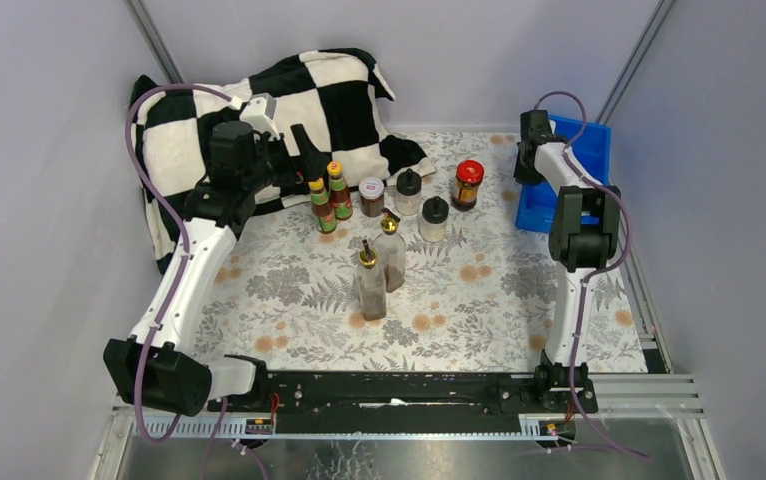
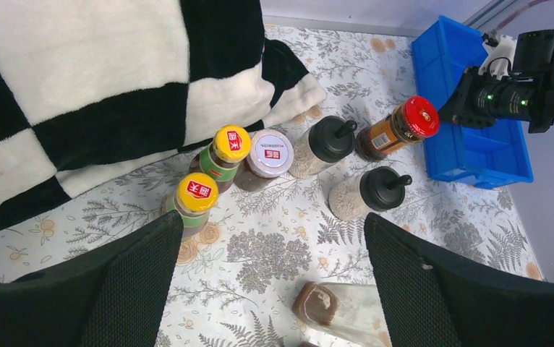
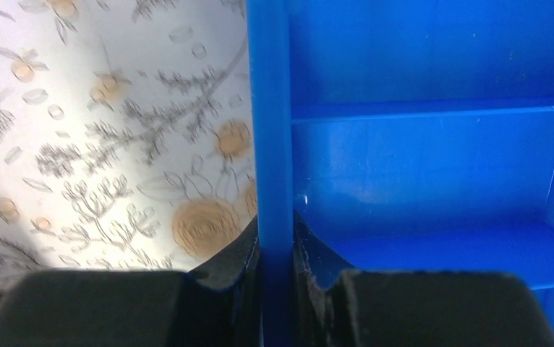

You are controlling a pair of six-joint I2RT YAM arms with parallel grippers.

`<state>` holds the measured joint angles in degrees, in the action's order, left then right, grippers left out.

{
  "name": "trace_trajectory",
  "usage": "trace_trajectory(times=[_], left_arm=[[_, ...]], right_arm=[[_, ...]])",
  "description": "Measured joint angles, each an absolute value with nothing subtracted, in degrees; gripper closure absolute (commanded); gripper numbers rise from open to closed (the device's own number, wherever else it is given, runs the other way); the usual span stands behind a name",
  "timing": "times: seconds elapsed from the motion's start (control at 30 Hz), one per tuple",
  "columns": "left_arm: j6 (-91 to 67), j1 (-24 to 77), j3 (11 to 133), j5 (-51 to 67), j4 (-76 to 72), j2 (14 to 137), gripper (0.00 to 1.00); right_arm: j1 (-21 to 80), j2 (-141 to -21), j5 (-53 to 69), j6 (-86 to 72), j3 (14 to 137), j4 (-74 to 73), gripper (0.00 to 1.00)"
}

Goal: Organize the condiment bottles
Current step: Move the storage box to the center of the board.

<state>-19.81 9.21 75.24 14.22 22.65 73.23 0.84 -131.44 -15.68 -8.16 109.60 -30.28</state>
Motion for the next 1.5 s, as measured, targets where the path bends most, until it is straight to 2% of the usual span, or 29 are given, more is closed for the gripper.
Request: trace_trajectory(times=[0.53,0.73,1.0,1.3,1.5], left_arm=[[-22.3,9.2,73.2,16.9,23.0,68.1,0.01],[-23.0,9.2,72.1,17.8,24.0,65.3,0.01],[-23.5,9.2,70.5,18.2,24.6,61.8,0.01],[-23.8,9.2,68.9,18.2,26.3,59.2,0.01],[-24.4,9.2,68.3,18.2,26.7,58.3,0.01]], right_arm=[[1.6,-103.5,-16.5,-15.7,83.1,-33.3,1.0],[6.6,-90.3,-16.5,-17.7,71.1,-32.5,1.0],[19.1,-83.5,-16.9,-20.3,61.1,-33.3,1.0],[23.0,-75.9,-18.2,-23.4,54.2,-34.0,1.0],[27.6,-74.8,-18.4,-25.6,48.7,-33.9,1.0]])
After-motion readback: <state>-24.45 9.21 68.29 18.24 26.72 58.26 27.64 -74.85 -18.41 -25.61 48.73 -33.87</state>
